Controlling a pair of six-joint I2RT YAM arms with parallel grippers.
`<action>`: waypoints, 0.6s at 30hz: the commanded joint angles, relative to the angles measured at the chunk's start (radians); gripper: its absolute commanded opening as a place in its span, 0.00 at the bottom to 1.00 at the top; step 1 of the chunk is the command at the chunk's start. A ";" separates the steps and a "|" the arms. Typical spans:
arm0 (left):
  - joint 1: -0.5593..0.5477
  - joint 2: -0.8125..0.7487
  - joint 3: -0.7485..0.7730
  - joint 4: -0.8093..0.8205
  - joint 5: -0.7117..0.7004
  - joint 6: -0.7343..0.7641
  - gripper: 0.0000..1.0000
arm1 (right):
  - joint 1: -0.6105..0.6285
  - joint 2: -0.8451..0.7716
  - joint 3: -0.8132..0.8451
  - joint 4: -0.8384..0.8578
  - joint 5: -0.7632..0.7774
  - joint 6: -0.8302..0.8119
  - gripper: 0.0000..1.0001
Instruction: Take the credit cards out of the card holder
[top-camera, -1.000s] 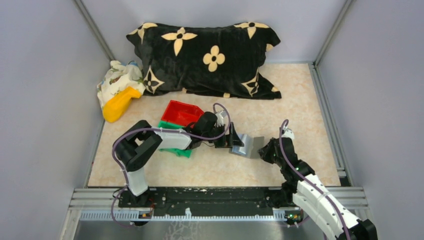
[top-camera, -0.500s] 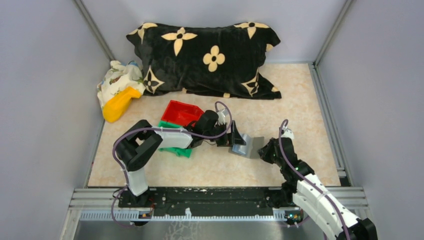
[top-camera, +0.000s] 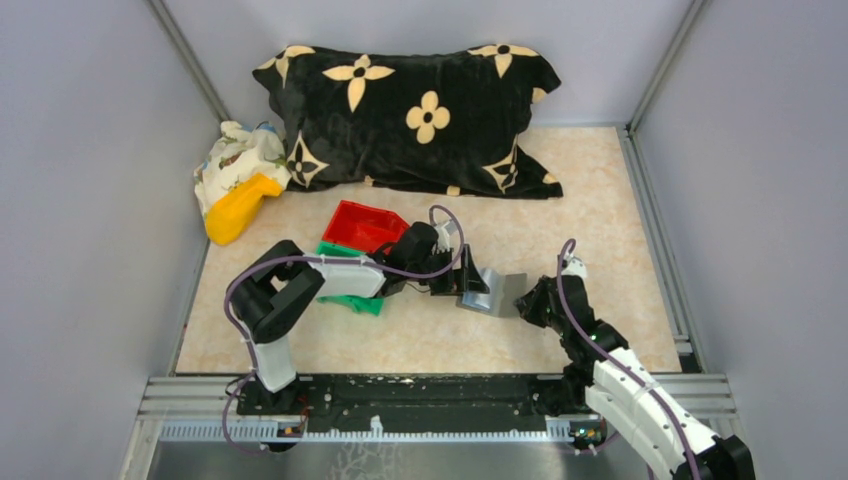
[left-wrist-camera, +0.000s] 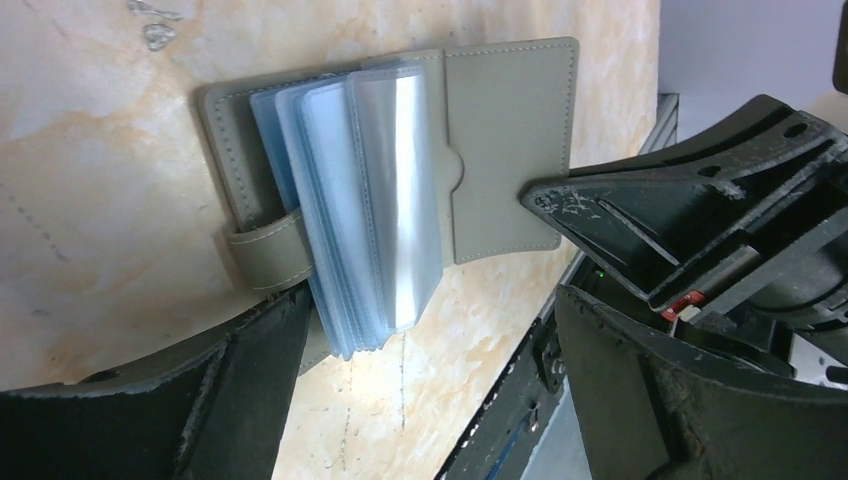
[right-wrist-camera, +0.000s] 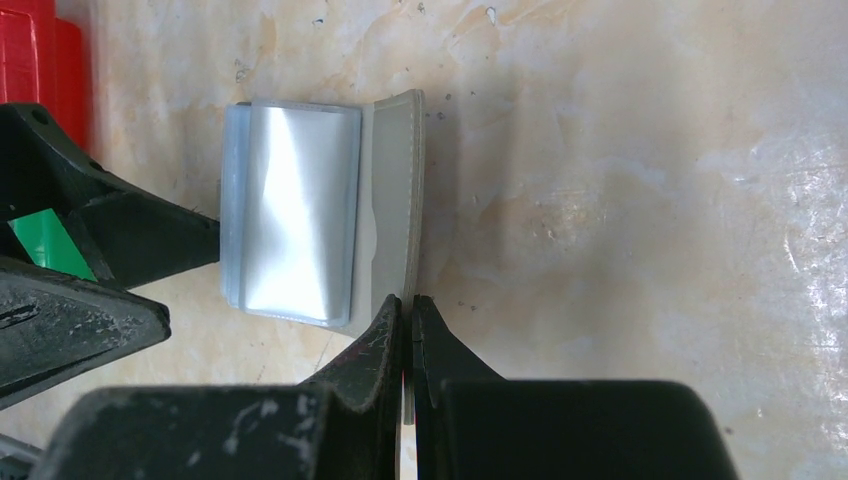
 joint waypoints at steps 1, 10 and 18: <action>-0.004 -0.053 0.014 -0.058 -0.068 0.042 0.97 | -0.003 0.002 -0.005 0.027 -0.008 -0.004 0.00; -0.005 -0.107 0.049 -0.122 -0.128 0.067 0.97 | -0.003 0.007 -0.011 0.036 -0.010 -0.004 0.00; -0.034 -0.064 0.098 -0.135 -0.112 0.073 0.97 | -0.003 0.010 -0.012 0.037 -0.006 -0.004 0.00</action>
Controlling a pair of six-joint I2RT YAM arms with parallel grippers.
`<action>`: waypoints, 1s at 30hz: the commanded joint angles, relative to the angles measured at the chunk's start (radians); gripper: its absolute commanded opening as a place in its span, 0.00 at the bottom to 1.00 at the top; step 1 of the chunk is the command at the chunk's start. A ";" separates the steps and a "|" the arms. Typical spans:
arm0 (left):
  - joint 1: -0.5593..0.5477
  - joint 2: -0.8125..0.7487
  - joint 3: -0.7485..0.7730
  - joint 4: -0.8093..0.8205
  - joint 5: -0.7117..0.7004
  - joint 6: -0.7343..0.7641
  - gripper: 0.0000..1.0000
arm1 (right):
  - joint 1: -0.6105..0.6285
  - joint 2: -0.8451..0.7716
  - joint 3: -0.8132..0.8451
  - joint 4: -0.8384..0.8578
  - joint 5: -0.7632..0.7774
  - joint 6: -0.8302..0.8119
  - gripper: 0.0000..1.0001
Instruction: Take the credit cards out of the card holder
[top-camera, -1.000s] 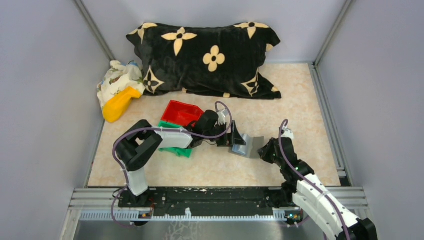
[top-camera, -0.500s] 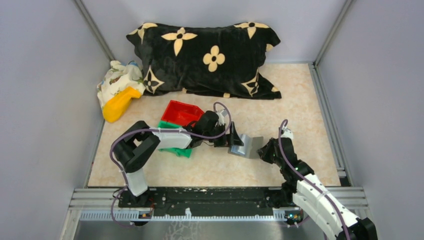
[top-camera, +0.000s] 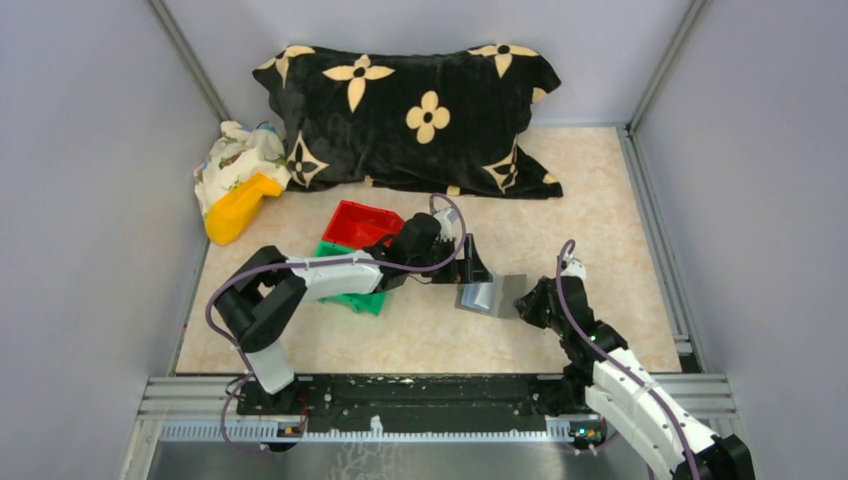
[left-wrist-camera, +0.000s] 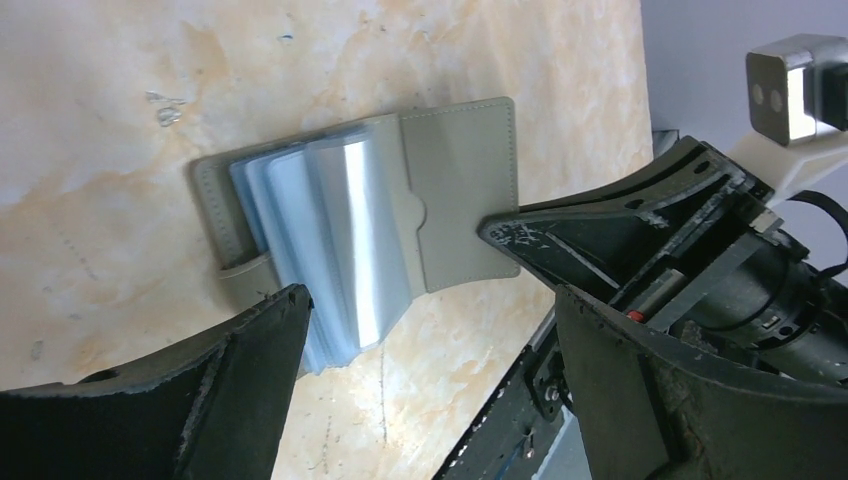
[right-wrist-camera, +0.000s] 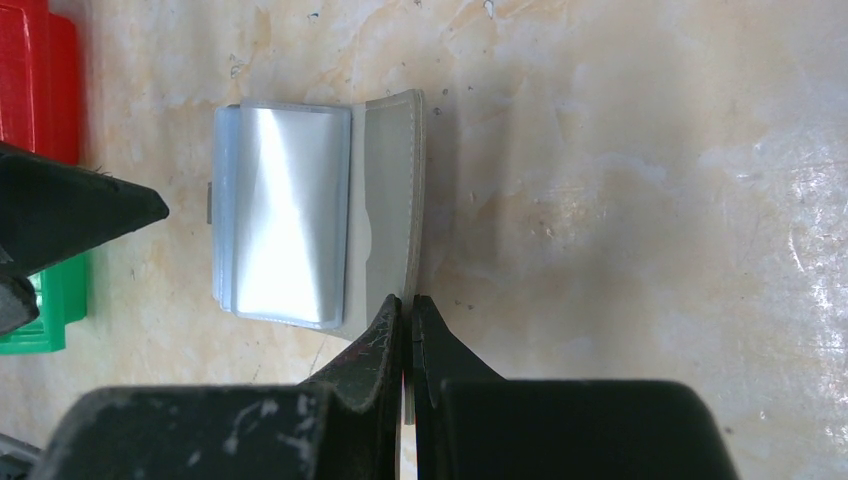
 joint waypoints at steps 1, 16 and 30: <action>-0.025 0.031 0.045 -0.012 0.009 0.018 0.97 | -0.003 0.009 0.000 0.026 -0.002 -0.004 0.00; -0.026 0.073 0.046 -0.038 0.011 0.021 0.98 | -0.003 0.003 -0.005 0.025 -0.006 0.001 0.00; -0.040 0.195 0.071 0.065 0.134 -0.051 0.98 | -0.003 -0.007 0.007 0.022 -0.029 -0.004 0.00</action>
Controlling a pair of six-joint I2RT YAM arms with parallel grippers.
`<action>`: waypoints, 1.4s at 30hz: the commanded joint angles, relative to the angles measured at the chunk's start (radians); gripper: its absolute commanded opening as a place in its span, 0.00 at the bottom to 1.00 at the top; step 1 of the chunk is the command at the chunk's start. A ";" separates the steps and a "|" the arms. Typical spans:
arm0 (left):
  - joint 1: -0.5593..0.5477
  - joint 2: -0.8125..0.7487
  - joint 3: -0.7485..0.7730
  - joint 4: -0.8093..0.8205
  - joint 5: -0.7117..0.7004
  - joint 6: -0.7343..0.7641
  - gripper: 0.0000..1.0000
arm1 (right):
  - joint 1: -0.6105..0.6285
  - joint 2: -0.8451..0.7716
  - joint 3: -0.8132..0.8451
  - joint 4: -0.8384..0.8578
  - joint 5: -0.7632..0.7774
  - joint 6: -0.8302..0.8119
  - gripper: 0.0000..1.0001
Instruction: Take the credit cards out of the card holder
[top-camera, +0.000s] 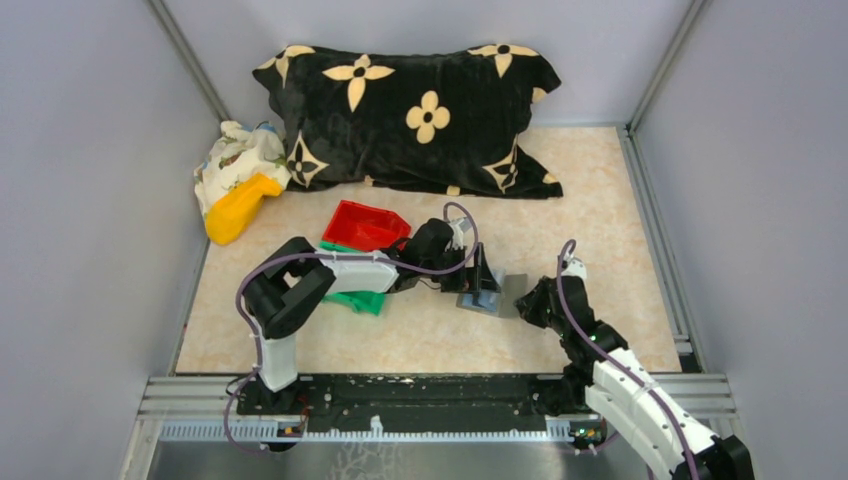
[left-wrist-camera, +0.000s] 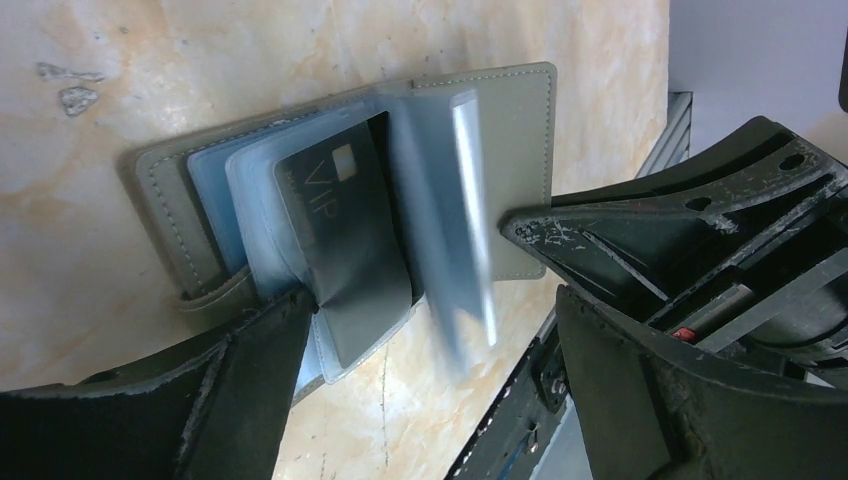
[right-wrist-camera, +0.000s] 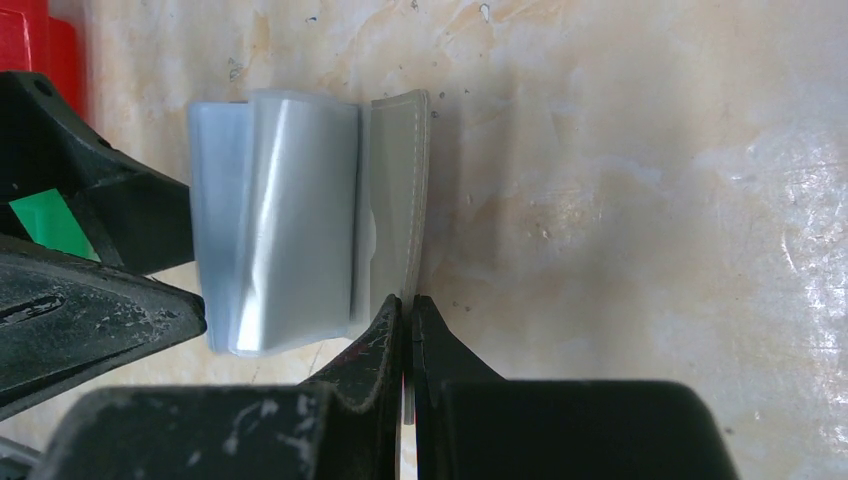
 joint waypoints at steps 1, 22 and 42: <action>-0.015 0.051 0.011 0.045 0.060 -0.031 0.98 | -0.003 -0.005 0.005 0.022 -0.027 -0.002 0.00; -0.037 0.049 0.086 0.004 0.054 -0.013 0.98 | -0.003 -0.035 -0.013 0.005 -0.019 0.009 0.00; 0.018 -0.162 -0.004 -0.192 -0.161 0.091 0.98 | -0.003 -0.009 -0.020 0.029 -0.019 0.007 0.00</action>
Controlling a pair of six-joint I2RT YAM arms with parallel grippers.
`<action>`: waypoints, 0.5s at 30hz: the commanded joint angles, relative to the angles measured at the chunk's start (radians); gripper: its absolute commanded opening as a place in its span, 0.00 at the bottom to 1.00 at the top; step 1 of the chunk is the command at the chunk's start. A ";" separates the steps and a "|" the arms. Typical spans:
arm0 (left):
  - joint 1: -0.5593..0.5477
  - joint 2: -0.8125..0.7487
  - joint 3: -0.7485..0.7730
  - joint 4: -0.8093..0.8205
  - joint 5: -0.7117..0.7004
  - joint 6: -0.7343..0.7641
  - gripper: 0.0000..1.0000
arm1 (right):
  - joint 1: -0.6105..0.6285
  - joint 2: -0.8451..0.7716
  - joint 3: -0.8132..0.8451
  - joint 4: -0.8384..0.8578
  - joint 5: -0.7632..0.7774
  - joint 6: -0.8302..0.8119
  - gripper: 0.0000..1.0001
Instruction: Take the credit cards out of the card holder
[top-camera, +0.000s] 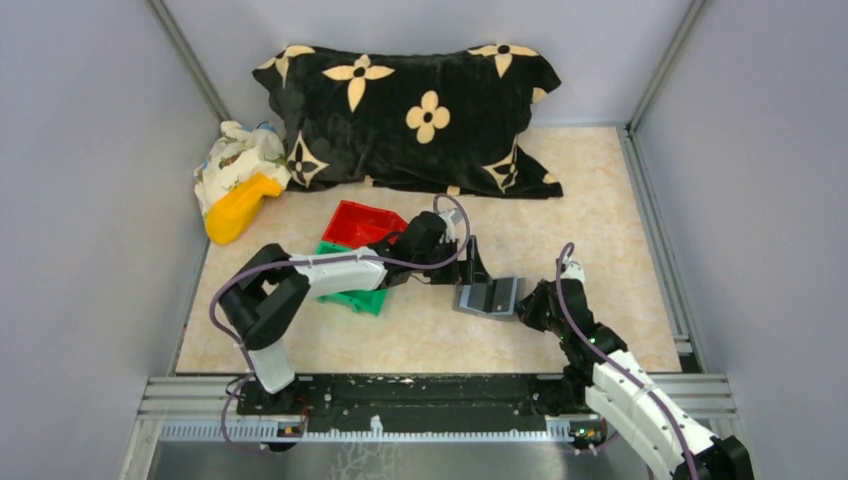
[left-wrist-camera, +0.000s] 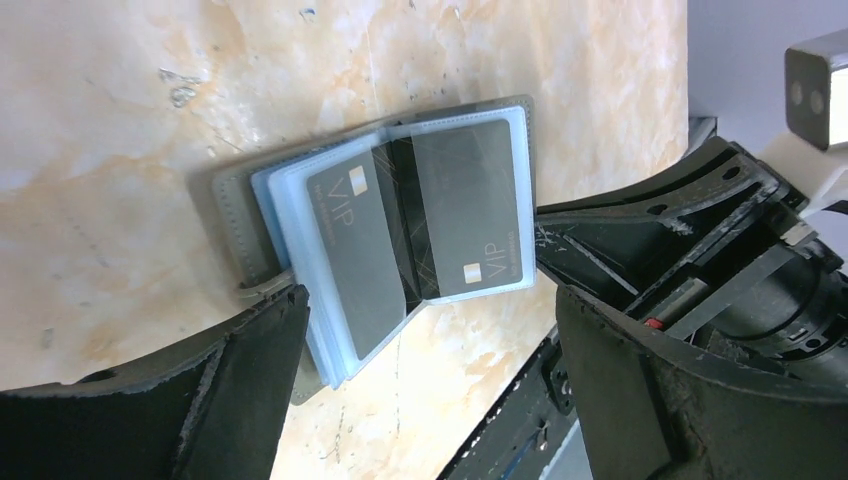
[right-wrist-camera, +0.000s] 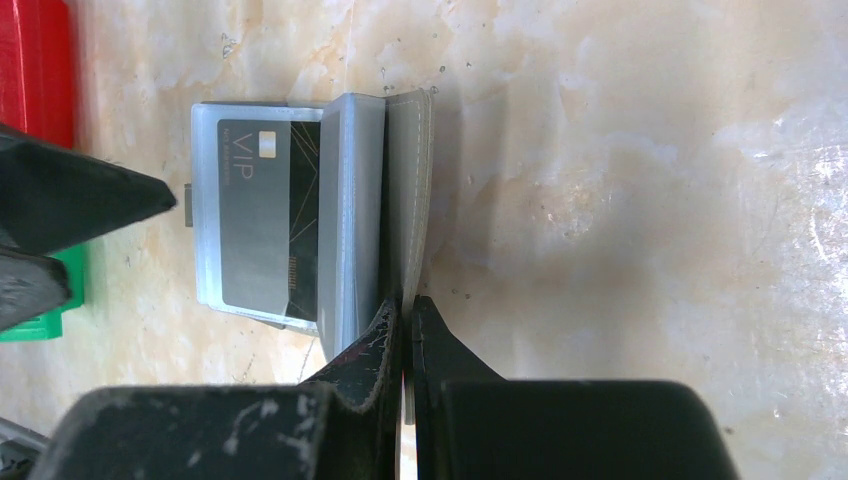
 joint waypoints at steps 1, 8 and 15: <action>0.003 -0.084 -0.009 -0.082 -0.111 0.055 0.98 | -0.003 0.003 0.006 0.024 0.003 -0.002 0.00; -0.006 -0.097 -0.023 0.154 0.108 0.011 0.97 | -0.003 0.007 -0.001 0.034 0.000 0.004 0.00; -0.044 0.095 0.044 0.403 0.286 -0.079 0.95 | -0.003 0.006 -0.002 0.033 -0.008 0.000 0.00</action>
